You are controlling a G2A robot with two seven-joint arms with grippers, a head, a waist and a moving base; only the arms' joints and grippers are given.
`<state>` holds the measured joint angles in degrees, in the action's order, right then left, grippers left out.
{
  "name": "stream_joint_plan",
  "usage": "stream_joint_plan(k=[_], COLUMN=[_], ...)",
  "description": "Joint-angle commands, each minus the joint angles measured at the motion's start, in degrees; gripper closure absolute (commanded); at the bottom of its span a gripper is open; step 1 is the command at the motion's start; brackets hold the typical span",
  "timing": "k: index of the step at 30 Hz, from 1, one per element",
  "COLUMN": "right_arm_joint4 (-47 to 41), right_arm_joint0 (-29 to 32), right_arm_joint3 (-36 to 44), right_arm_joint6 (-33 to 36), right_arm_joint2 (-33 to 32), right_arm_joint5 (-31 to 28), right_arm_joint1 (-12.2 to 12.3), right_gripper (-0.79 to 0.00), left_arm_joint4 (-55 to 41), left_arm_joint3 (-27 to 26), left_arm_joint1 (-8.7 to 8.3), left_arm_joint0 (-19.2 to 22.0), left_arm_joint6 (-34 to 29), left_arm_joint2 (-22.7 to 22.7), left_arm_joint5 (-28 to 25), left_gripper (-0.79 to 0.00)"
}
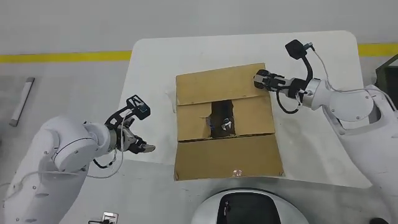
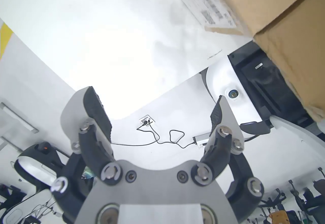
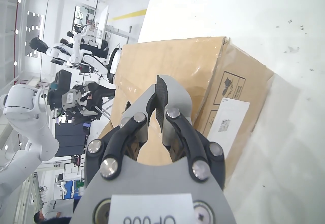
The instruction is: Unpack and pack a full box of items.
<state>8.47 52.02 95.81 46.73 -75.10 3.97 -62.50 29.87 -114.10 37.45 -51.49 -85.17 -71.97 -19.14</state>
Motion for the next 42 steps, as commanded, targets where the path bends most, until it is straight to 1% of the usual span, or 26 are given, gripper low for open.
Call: stream_joint_plan(k=[1,3,6,9,12,15,18,31,39,42], right_arm_joint4=[-0.17,-0.32,-0.47,-0.59,-0.72,-0.96,-1.08,-1.76,-2.08,-2.07], right_arm_joint0=[-0.28,-0.63,-1.04,-1.28,-1.50,-1.65,-1.76,-1.85,-1.85,-2.09], right_arm_joint3=[-0.44,-0.77,-1.27,-1.71,-2.05,-2.24,-2.30,-2.43,-1.58,-0.64], right_arm_joint6=[-0.15,-0.17,-0.42,-0.58,-0.66,-0.76,-1.01,-1.30,-1.60,-2.68], right_arm_joint2=[0.40,0.76,1.27,1.72,2.03,2.18,2.36,2.80,2.52,1.69], right_arm_joint5=[-0.20,-0.39,-0.59,-0.77,-0.87,-0.84,-0.77,-0.66,-0.47,-0.06], right_arm_joint1=[-0.06,-0.10,-0.17,-0.23,-0.26,-0.28,-0.31,-0.32,-0.26,-0.19], right_gripper=[0.000,0.000,0.000,0.000,0.000,0.000,0.000,0.000,0.000,0.000], left_arm_joint4=[0.48,0.91,-2.45,-3.52,-6.24,-9.42,-9.86,-8.29,-7.24,-6.50], left_arm_joint3=[-2.13,-4.01,-5.61,-6.94,-7.73,-7.98,-8.69,-8.49,-7.11,-6.46], left_arm_joint1=[-1.15,-2.32,-3.52,-4.54,-4.94,-4.87,-4.72,-3.53,-2.65,-2.22], left_arm_joint0=[-2.84,-4.93,-6.13,-6.56,-6.05,-5.19,-4.54,-0.58,2.61,3.96], left_arm_joint6=[0.74,1.49,2.34,2.60,2.51,2.71,2.85,5.35,8.46,9.94], left_arm_joint2=[0.51,1.59,1.40,2.04,2.16,2.03,2.81,7.40,8.73,9.40], left_arm_joint5=[-0.73,-1.48,-2.32,-2.58,-2.49,-2.09,-2.48,-3.01,0.09,1.41], left_gripper=[-0.785,-0.785,-0.785,-0.785,-0.785,-0.785,-0.785,-0.785,-0.785,-0.785])
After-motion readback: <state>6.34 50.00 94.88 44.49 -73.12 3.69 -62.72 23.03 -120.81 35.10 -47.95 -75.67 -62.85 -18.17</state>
